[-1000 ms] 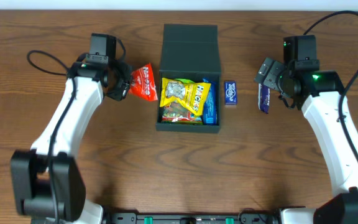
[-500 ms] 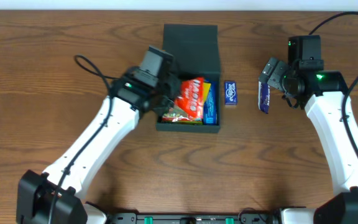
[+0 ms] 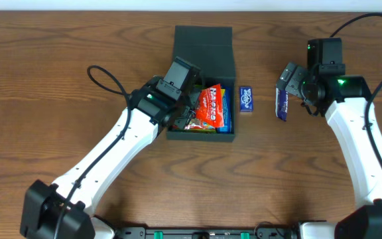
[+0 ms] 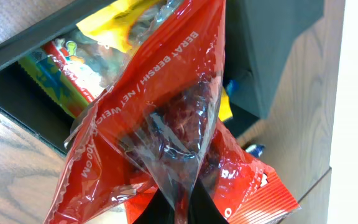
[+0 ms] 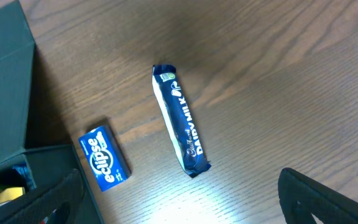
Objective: Pack container
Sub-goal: 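Lower the red Hacks bag into the box and open the left gripper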
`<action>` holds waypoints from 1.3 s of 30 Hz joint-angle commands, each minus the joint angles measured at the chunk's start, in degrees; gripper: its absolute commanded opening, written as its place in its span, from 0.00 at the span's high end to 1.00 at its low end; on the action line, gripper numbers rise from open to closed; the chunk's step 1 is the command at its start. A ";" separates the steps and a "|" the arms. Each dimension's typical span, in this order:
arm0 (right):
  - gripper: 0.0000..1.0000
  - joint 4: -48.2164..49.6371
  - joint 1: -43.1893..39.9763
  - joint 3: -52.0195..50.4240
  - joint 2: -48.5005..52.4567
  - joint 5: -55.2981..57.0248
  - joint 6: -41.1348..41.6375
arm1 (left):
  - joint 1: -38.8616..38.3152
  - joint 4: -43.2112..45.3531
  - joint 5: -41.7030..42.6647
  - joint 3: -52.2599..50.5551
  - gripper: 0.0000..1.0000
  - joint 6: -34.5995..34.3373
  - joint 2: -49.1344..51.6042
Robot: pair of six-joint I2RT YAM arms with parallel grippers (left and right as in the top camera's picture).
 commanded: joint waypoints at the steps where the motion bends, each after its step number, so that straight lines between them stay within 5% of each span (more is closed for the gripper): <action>1: 0.01 -0.09 -0.09 0.96 -0.37 0.24 0.39 | -0.15 0.26 -1.20 0.28 0.94 -2.82 2.99; 9: 0.01 -0.09 -0.09 0.96 -0.37 0.24 0.39 | -0.31 0.22 0.28 0.28 0.94 -2.80 5.18; 10: 0.01 -0.09 -0.09 0.96 -0.37 0.24 0.39 | -0.31 0.20 0.33 0.28 0.80 -2.75 5.18; 12: 0.01 -0.11 -0.09 0.96 -0.37 0.24 0.39 | -0.28 0.31 0.52 0.28 0.11 -1.53 5.16; 13: 0.01 -0.09 -0.09 0.96 -0.37 0.24 0.39 | -0.28 0.52 0.79 0.28 0.05 -0.74 5.16; 21: 0.01 -0.09 -0.09 0.94 -0.37 0.24 0.39 | -0.28 5.81 5.92 0.31 0.05 8.98 4.33; 33: 0.01 0.20 -0.09 0.94 -0.37 -4.26 -0.83 | 0.85 7.28 1.31 0.85 0.05 33.40 -8.24; 36: 0.16 1.84 -0.04 0.96 -0.37 -14.60 -7.85 | 1.86 6.91 1.22 0.85 0.05 44.48 -12.76; 37: 0.30 2.45 0.07 0.96 -0.37 -18.49 -10.16 | 2.58 6.67 1.03 0.85 0.05 49.35 -14.27; 39: 0.81 4.04 1.07 0.96 -0.37 -27.91 -15.72 | 5.07 4.76 -0.85 0.85 0.05 56.24 -17.66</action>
